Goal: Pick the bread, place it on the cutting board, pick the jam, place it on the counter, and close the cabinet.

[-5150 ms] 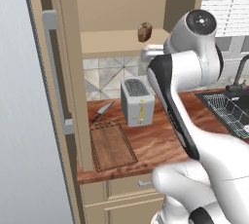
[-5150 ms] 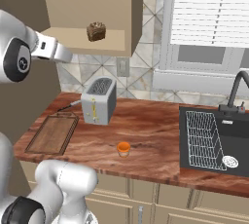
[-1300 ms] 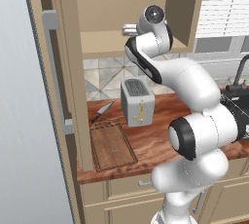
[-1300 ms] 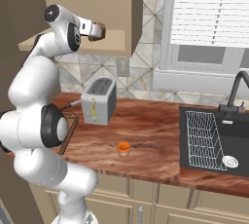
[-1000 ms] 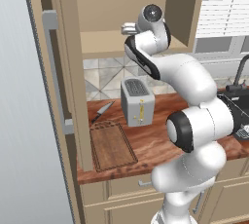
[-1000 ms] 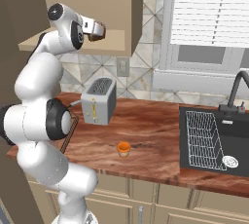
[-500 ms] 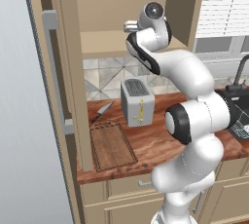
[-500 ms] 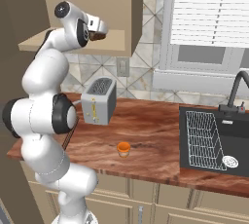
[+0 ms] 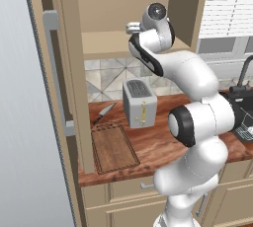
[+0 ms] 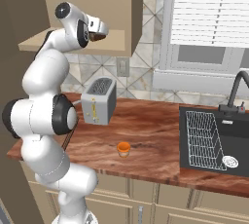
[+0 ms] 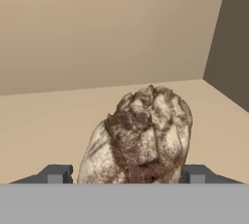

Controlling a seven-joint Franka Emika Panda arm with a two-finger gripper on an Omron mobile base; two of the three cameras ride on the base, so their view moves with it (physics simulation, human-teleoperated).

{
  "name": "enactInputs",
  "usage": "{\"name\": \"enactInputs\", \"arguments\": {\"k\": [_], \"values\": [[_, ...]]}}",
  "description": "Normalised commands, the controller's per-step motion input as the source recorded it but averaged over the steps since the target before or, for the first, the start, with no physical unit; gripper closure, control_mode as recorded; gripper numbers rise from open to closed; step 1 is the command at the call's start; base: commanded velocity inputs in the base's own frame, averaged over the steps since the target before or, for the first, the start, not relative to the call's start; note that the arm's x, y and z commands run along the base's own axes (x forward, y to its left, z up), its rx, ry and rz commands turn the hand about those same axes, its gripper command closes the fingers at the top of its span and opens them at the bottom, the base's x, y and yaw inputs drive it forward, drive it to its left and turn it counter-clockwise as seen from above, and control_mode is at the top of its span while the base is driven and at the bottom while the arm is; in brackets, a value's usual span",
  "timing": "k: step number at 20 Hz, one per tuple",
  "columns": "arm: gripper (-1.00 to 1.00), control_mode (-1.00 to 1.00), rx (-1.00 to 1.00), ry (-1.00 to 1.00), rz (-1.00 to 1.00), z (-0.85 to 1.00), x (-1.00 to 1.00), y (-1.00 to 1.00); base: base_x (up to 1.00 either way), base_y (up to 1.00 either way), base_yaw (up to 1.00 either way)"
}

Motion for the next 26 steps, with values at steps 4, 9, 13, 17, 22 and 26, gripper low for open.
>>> {"name": "enactInputs", "arguments": {"k": [4, 9, 13, 17, 22, 26], "values": [[1.0, -1.0, 0.0, 0.0, 0.0, -0.09, 0.0, 0.0, 0.0, 0.0, 0.0], [1.0, -1.0, 0.0, 0.0, 0.0, 0.0, 0.0, 0.0, 0.0, 0.0, 0.0], [1.0, -1.0, 0.0, 0.0, 0.0, 0.06, -0.04, 0.0, 0.0, 0.0, 0.0], [1.0, -1.0, 0.0, 0.0, 0.0, 0.23, -0.04, 0.0, 0.0, 0.0, 0.0], [1.0, -1.0, 0.0, 0.0, 0.0, 0.26, -0.11, 0.0, 0.0, 0.0, 0.0], [1.0, -1.0, 0.0, 0.01, 0.0, 0.14, -0.18, 0.0, 0.0, 0.0, 0.0]]}}
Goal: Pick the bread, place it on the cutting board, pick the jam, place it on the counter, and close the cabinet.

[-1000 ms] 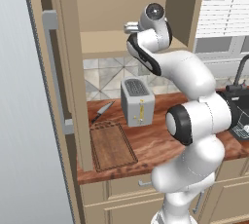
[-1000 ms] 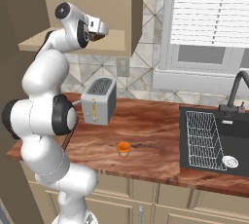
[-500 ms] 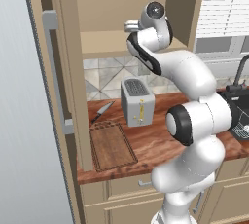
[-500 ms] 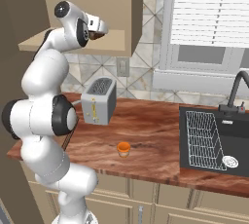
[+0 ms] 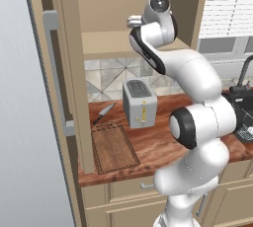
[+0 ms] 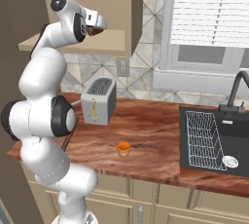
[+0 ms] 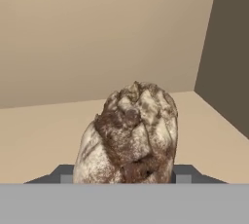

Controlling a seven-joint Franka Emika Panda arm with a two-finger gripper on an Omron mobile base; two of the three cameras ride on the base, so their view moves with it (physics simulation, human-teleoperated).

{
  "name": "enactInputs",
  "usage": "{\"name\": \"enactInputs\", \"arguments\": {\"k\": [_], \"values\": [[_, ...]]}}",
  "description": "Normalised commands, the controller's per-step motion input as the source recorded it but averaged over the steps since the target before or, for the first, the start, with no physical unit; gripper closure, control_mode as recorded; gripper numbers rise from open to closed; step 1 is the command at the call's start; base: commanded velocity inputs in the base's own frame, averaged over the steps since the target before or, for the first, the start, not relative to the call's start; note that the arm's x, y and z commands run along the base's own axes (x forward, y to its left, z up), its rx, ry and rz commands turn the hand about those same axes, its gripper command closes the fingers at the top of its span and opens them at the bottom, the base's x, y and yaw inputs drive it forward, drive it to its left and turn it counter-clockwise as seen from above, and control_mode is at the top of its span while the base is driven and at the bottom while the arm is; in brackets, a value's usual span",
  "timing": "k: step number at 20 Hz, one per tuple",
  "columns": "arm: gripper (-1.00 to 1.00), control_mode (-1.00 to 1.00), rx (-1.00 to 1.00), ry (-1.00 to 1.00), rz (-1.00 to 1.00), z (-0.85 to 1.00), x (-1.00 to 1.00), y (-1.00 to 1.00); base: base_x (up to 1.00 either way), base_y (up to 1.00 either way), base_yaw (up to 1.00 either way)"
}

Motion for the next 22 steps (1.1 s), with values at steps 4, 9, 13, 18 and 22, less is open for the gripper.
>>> {"name": "enactInputs", "arguments": {"k": [4, 9, 13, 18, 22], "values": [[1.0, -1.0, 0.0, 0.02, 0.0, 0.11, -0.29, 0.0, 0.0, 0.0, 0.0], [1.0, -1.0, 0.0, 0.01, 0.0, 0.02, -0.35, 0.0, 0.0, 0.0, 0.0], [1.0, -1.0, 0.0, 0.01, 0.0, 0.0, -0.36, 0.0, 0.0, 0.0, 0.0], [1.0, -1.0, 0.0, 0.02, 0.0, 0.0, -0.46, 0.0, 0.0, 0.0, 0.0], [1.0, -1.0, 0.0, 0.02, 0.0, 0.0, -0.47, 0.0, 0.0, 0.0, 0.0]]}}
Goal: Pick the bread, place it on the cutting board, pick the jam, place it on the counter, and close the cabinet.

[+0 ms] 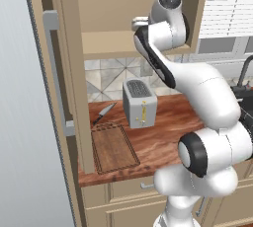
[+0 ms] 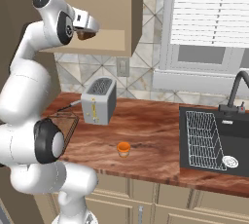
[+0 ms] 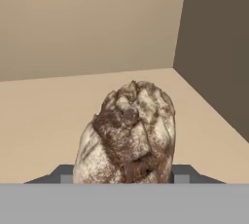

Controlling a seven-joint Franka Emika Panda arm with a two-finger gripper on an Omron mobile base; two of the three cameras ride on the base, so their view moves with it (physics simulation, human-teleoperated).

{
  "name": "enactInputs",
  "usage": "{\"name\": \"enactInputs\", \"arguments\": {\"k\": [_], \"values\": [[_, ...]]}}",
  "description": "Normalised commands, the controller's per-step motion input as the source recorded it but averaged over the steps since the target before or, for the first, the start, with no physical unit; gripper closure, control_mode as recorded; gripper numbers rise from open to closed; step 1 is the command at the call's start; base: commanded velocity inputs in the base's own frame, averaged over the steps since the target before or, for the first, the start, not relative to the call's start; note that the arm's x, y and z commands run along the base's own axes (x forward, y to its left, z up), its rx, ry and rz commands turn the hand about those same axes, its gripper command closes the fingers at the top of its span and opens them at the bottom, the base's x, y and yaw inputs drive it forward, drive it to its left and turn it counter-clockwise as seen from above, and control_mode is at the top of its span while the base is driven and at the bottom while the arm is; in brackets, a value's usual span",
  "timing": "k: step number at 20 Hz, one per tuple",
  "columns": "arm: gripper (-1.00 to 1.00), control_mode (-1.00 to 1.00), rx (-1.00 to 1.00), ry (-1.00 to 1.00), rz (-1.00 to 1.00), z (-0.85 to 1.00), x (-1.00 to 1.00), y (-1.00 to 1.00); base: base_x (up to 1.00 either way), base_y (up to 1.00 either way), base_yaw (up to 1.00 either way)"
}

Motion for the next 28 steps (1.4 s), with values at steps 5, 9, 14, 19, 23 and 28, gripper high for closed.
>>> {"name": "enactInputs", "arguments": {"k": [5, 9, 14, 19, 23, 28], "values": [[1.0, -1.0, 0.0, 0.04, 0.0, 0.0, -0.5, 0.0, 0.0, 0.0, 0.0], [1.0, -1.0, 0.0, 0.04, 0.0, 0.0, -0.49, 0.0, 0.0, 0.0, 0.0], [1.0, -1.0, 0.0, 0.04, 0.0, 0.0, -0.53, 0.01, 0.0, 0.0, 0.0], [1.0, -1.0, 0.01, 0.01, 0.0, 0.0, -0.65, 0.0, 0.0, 0.0, 0.0], [1.0, -1.0, 0.0, 0.04, 0.0, 0.0, -0.6, 0.0, 0.0, 0.0, 0.0], [1.0, -1.0, 0.0, 0.04, 0.0, -0.05, -0.52, 0.04, 0.0, 0.0, 0.0]]}}
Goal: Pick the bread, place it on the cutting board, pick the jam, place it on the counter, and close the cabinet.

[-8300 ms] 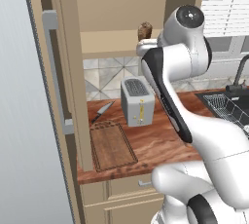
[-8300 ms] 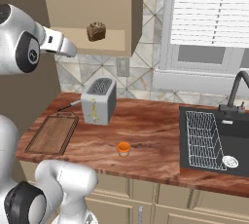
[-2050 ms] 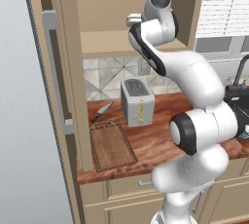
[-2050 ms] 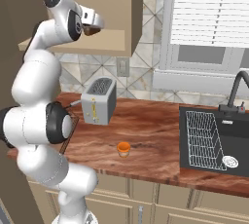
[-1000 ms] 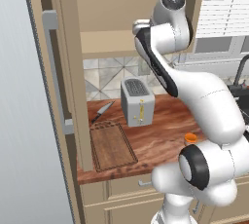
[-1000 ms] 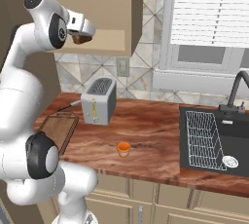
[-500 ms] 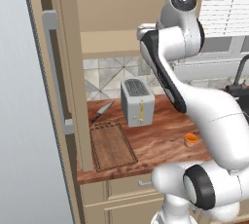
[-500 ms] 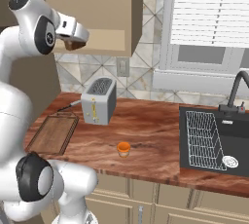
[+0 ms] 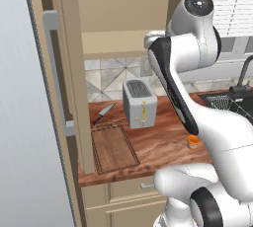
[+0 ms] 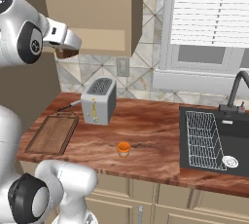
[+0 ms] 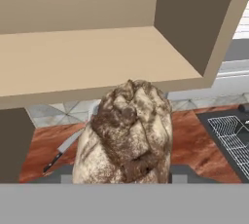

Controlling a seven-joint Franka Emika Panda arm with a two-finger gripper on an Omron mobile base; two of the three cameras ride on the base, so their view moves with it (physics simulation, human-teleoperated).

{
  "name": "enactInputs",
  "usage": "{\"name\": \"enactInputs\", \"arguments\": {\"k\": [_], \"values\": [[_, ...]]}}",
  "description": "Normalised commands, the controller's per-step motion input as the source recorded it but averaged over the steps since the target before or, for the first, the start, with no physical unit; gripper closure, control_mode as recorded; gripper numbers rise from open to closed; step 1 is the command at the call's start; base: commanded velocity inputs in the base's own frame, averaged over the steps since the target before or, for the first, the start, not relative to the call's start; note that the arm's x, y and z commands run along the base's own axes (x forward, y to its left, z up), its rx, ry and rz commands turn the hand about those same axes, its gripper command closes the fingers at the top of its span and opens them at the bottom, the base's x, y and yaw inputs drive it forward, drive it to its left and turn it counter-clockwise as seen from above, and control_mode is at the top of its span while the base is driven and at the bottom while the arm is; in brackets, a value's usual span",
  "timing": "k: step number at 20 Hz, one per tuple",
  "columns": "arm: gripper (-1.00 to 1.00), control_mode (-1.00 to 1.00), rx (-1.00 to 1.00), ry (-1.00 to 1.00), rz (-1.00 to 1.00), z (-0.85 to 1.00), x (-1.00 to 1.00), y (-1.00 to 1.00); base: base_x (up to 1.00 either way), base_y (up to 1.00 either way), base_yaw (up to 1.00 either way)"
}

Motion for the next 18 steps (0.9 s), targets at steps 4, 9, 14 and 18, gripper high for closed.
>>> {"name": "enactInputs", "arguments": {"k": [4, 9, 14, 18], "values": [[1.0, -1.0, 0.0, 0.02, 0.0, -0.13, -0.5, 0.07, 0.0, 0.0, 0.0], [1.0, -1.0, 0.0, 0.02, 0.0, -0.1, -0.5, 0.14, 0.0, 0.0, 0.0], [1.0, -1.0, 0.0, 0.04, 0.02, -0.14, -0.42, 0.14, 0.0, 0.0, 0.0], [1.0, -1.0, 0.0, 0.07, 0.01, -0.13, -0.37, 0.16, 0.0, 0.0, 0.0]]}}
